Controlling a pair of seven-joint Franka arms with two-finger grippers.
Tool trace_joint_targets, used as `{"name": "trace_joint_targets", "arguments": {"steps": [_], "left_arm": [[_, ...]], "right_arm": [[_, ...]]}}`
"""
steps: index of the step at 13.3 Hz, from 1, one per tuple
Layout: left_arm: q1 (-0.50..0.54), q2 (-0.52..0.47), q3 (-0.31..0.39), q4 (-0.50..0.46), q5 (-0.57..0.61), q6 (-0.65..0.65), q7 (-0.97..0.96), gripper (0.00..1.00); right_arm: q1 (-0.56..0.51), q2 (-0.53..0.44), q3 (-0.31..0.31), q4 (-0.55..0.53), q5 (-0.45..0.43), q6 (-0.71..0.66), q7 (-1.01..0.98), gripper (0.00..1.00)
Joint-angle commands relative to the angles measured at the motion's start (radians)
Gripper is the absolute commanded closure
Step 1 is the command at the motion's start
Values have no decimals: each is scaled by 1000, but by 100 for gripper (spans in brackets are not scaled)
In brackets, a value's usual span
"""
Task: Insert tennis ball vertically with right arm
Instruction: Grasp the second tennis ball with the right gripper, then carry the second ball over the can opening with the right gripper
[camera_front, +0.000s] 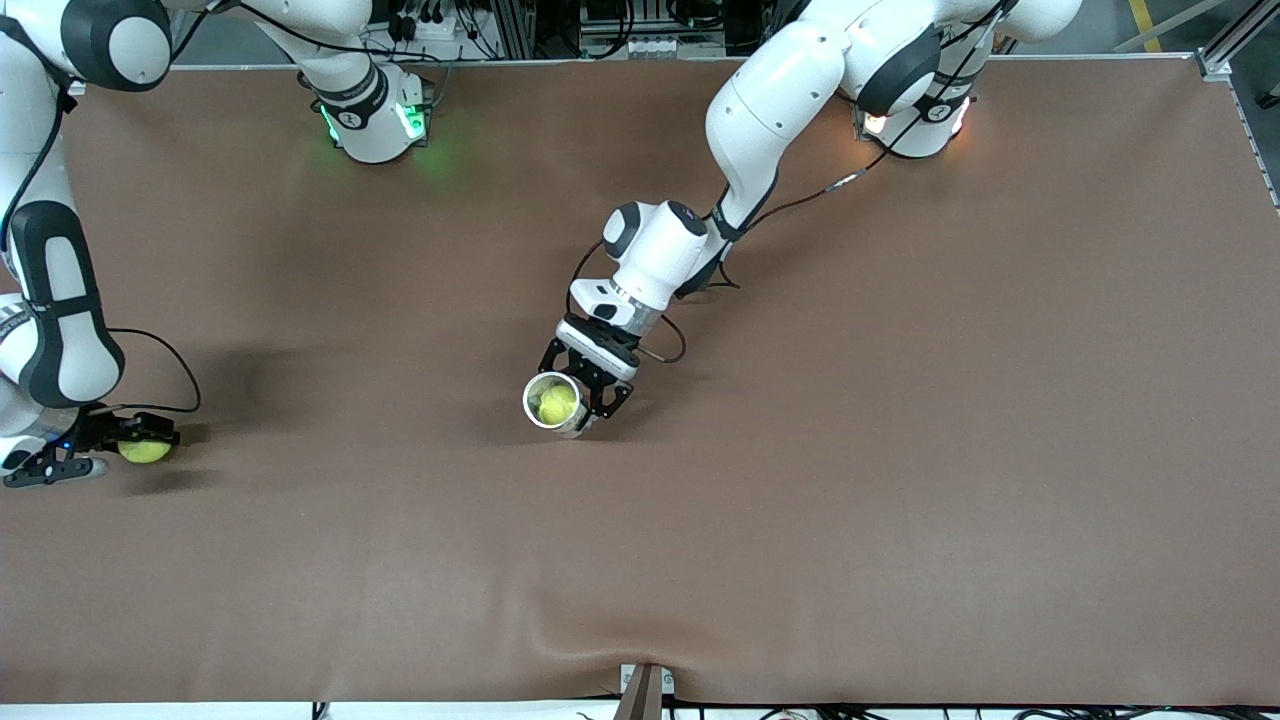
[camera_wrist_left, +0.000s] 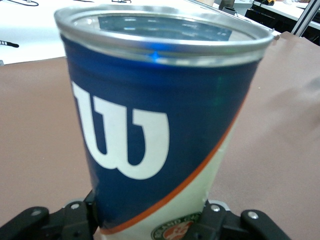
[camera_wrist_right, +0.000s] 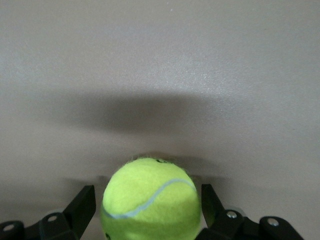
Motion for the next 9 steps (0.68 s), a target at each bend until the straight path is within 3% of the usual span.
{"name": "trace_joint_targets", "arguments": {"steps": [1, 2, 9], "left_arm": [[-15, 17, 11, 31, -12, 17, -8, 30], [-14, 17, 11, 31, -12, 15, -8, 30], [-14, 18, 12, 31, -10, 15, -8, 24]], "right_arm": [[-17, 0, 15, 2, 31, 13, -75, 91], [-8, -10, 15, 0, 31, 5, -78, 100], [142, -311, 11, 2, 7, -306, 3, 100]]}}
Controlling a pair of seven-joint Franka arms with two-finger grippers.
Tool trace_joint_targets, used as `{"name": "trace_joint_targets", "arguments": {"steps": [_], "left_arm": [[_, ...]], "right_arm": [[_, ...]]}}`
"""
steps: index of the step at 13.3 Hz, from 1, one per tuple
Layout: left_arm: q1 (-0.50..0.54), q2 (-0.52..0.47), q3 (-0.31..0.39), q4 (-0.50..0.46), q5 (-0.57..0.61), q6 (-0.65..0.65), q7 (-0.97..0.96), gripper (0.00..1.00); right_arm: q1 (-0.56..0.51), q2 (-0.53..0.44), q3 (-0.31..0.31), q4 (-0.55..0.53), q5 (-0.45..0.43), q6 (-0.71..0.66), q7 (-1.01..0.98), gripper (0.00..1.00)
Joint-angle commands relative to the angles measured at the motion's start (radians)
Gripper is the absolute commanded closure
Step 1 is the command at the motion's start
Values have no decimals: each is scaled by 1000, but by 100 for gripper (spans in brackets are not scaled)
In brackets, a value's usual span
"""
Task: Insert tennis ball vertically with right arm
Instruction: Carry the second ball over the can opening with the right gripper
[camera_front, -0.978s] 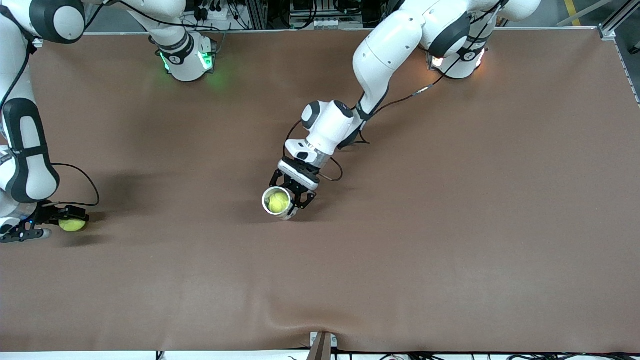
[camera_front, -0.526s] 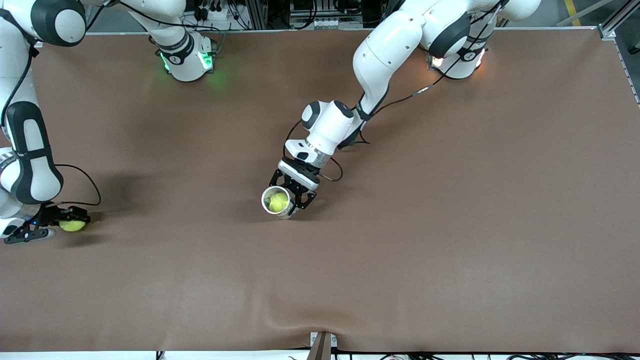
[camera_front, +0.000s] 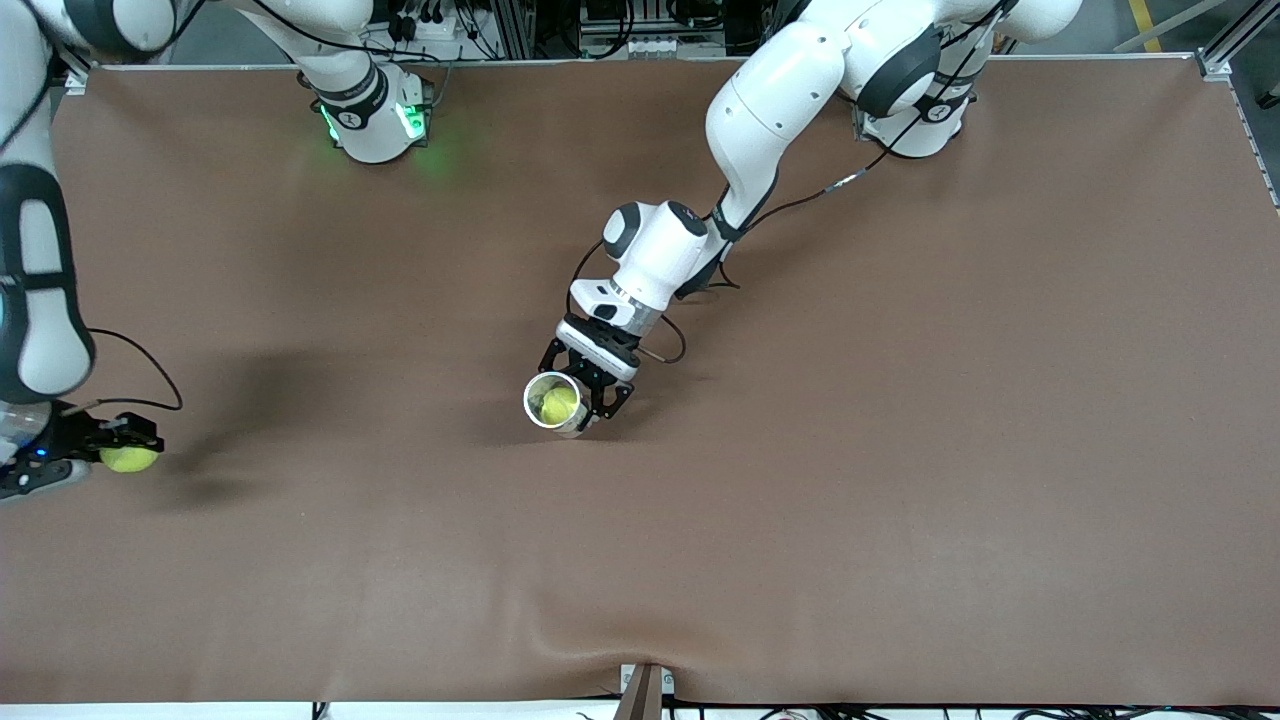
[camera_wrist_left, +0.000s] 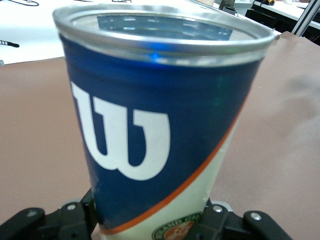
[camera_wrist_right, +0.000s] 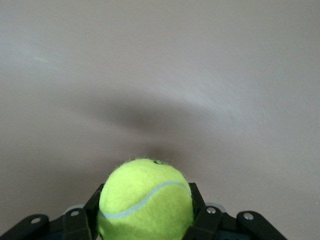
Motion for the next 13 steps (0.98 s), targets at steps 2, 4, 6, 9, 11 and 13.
{"name": "trace_joint_targets", "arguments": {"steps": [2, 4, 6, 9, 11, 13], "left_arm": [[-15, 17, 11, 28, -10, 15, -8, 24], [-14, 15, 11, 30, -10, 15, -7, 23], [-14, 15, 11, 28, -10, 15, -7, 23], [-14, 17, 11, 28, -10, 15, -7, 23], [-14, 15, 11, 28, -10, 15, -7, 23], [-14, 15, 11, 28, -10, 15, -7, 23]], "right_arm": [[144, -211, -2, -32, -51, -211, 214, 100], [282, -285, 1, -11, -104, -329, 468, 100], [393, -296, 2, 24, -104, -398, 660, 100], [555, -295, 5, 35, -93, -408, 946, 100], [676, -290, 7, 37, -87, -391, 1165, 100], [798, -276, 5, 37, -107, -327, 1346, 100]]}}
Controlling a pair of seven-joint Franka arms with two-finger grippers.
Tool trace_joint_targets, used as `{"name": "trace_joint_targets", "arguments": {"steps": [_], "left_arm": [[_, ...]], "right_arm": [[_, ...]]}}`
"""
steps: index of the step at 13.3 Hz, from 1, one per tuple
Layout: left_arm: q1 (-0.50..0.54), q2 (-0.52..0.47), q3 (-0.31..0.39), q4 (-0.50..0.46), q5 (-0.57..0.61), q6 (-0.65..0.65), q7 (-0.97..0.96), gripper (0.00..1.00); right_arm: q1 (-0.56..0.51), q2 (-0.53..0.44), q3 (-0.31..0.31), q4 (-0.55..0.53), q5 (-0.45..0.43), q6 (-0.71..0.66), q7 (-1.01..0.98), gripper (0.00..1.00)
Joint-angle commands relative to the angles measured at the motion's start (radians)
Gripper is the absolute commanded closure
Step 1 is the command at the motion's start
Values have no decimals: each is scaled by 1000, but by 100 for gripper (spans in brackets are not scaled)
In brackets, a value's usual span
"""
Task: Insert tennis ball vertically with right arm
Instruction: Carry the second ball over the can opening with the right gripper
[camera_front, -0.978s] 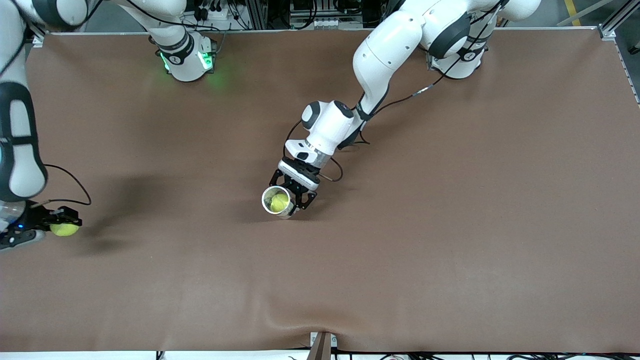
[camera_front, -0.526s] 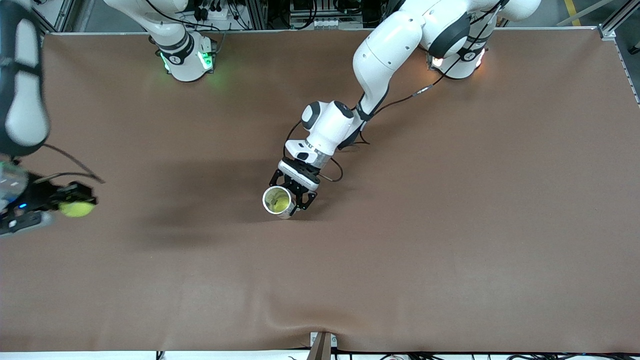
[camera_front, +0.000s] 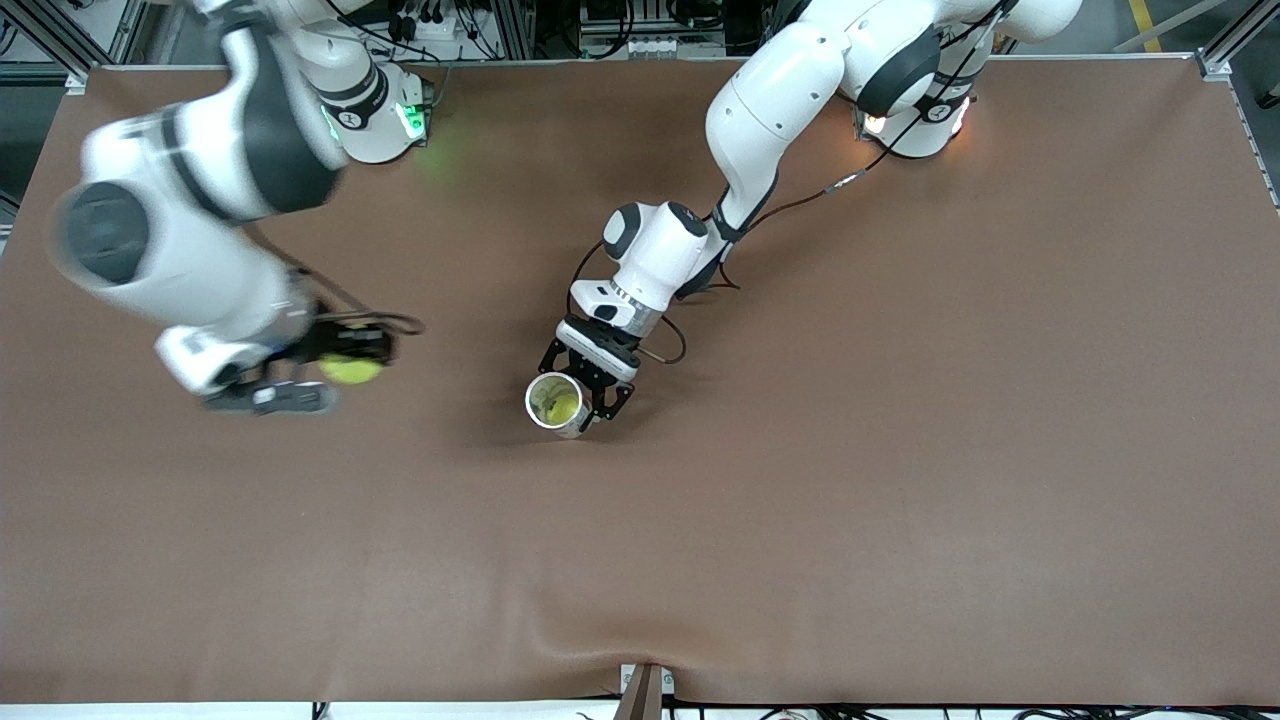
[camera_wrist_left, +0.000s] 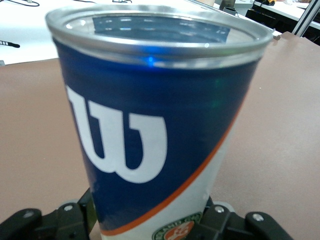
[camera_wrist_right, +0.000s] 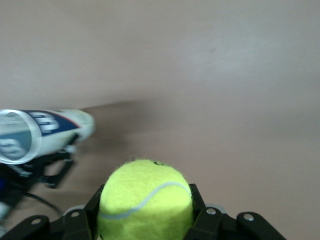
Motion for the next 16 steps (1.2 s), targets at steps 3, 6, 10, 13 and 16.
{"name": "trace_joint_targets", "arguments": {"steps": [3, 6, 10, 13, 16], "left_arm": [[-12, 10, 10, 21, -7, 15, -5, 19], [-10, 9, 10, 18, -5, 15, -4, 19], [-10, 9, 10, 19, -7, 15, -4, 19], [-10, 9, 10, 19, -7, 15, -4, 19], [-10, 10, 10, 19, -7, 15, -4, 19]], "right_arm": [[174, 76, -15, 13, -5, 152, 361, 100], [226, 151, -16, 19, -12, 281, 457, 100], [210, 192, -16, 51, -14, 330, 460, 100], [210, 220, -16, 68, -15, 349, 460, 100], [217, 246, -18, 70, -14, 395, 461, 100]]}}
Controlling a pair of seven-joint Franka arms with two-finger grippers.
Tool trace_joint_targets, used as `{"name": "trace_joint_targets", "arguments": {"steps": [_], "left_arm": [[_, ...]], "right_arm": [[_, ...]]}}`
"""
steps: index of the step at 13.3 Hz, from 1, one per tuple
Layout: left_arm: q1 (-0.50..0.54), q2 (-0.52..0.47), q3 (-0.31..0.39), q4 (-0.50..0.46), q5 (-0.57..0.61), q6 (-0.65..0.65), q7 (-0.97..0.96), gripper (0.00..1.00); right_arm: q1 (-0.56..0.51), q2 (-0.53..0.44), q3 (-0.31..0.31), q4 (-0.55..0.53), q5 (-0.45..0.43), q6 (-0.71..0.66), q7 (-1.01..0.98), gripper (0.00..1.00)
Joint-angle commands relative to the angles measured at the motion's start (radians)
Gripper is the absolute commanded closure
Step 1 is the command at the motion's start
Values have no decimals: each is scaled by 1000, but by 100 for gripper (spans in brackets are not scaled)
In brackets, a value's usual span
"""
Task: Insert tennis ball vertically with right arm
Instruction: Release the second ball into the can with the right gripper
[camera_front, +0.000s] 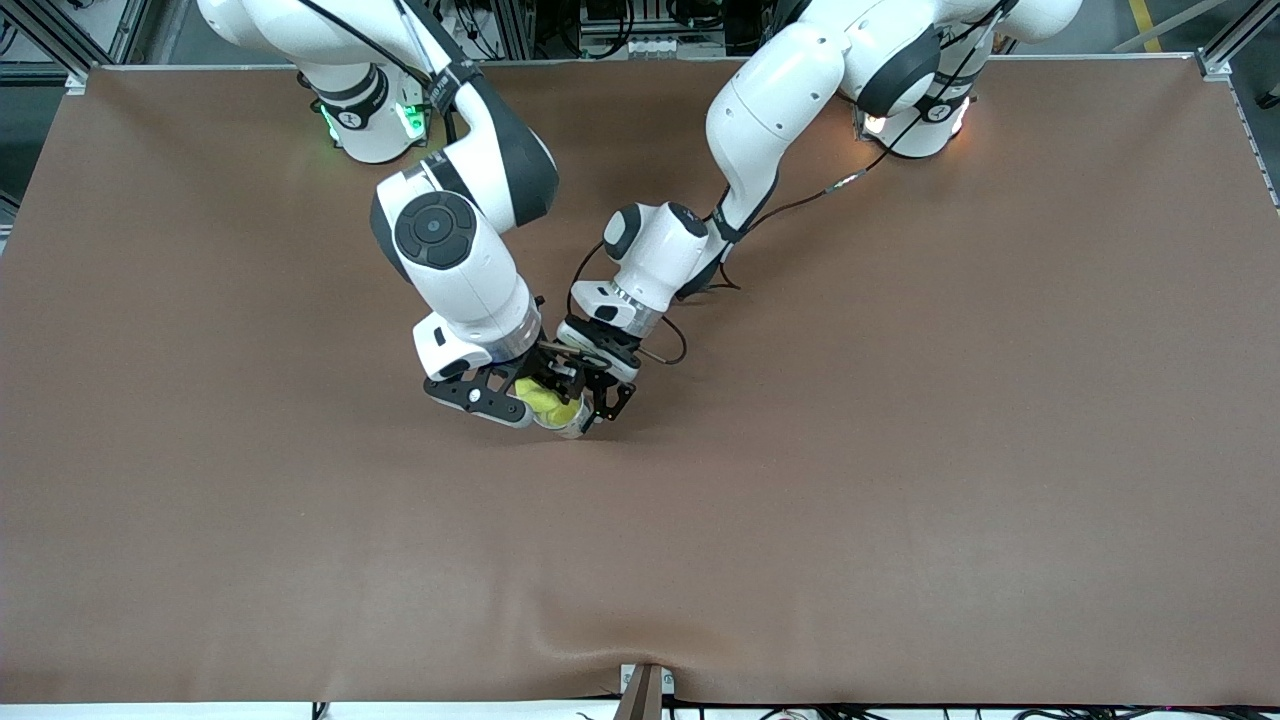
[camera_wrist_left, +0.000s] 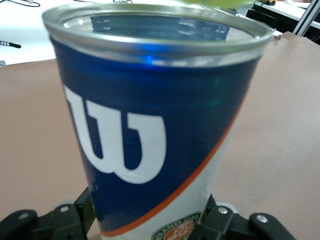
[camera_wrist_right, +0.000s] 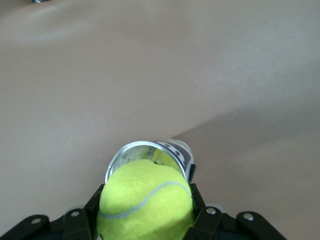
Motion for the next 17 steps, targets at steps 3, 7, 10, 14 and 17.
{"name": "trace_joint_targets", "arguments": {"steps": [3, 7, 10, 14, 17], "left_arm": [[-10, 9, 8, 20, -7, 15, -4, 19], [-10, 10, 8, 20, -7, 15, -4, 19], [-10, 9, 8, 20, -7, 15, -4, 19], [-10, 9, 8, 20, -7, 15, -5, 19], [-12, -1, 7, 15, -10, 15, -5, 0]], "right_arm": [[8, 45, 1, 36, -16, 20, 18, 98], [-1, 44, 1, 36, -12, 22, 20, 0], [-1, 42, 1, 36, -10, 22, 20, 0], [-33, -19, -1, 77, -1, -128, -8, 0], [-58, -129, -2, 77, -2, -312, -99, 0]]}}
